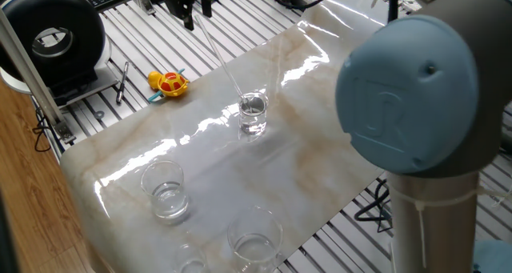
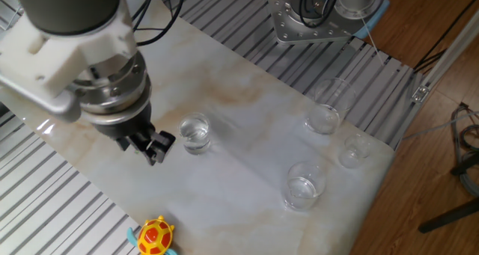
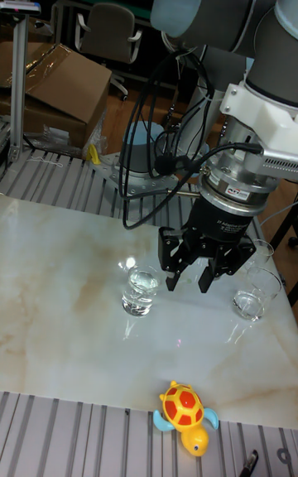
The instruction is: Stir the beaker with a glass rod
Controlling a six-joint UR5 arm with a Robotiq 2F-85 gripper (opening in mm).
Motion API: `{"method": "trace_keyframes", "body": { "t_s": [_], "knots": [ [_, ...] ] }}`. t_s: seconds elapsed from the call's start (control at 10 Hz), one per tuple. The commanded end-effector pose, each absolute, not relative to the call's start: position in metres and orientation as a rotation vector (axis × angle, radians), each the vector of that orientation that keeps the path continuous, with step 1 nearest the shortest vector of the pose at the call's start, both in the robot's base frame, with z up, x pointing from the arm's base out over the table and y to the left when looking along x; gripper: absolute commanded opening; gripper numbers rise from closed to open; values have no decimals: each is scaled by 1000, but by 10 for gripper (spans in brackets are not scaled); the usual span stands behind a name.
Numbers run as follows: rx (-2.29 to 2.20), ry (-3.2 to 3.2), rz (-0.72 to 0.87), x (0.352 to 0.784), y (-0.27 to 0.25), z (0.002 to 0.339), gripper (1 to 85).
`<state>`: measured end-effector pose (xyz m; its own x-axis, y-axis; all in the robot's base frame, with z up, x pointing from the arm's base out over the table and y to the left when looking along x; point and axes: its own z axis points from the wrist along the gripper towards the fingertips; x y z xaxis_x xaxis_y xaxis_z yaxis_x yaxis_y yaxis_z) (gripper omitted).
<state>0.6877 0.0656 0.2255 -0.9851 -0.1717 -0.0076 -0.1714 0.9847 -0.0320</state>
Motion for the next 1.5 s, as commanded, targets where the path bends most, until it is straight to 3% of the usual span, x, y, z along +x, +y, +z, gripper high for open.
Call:
{"method": "trace_keyframes", "body": {
  "t_s": [0.0,1.4],
  "knots": [
    [-270,3159,-53,682,66,221,490],
    [-313,3227,-85,667,68,226,407]
  ]
}}
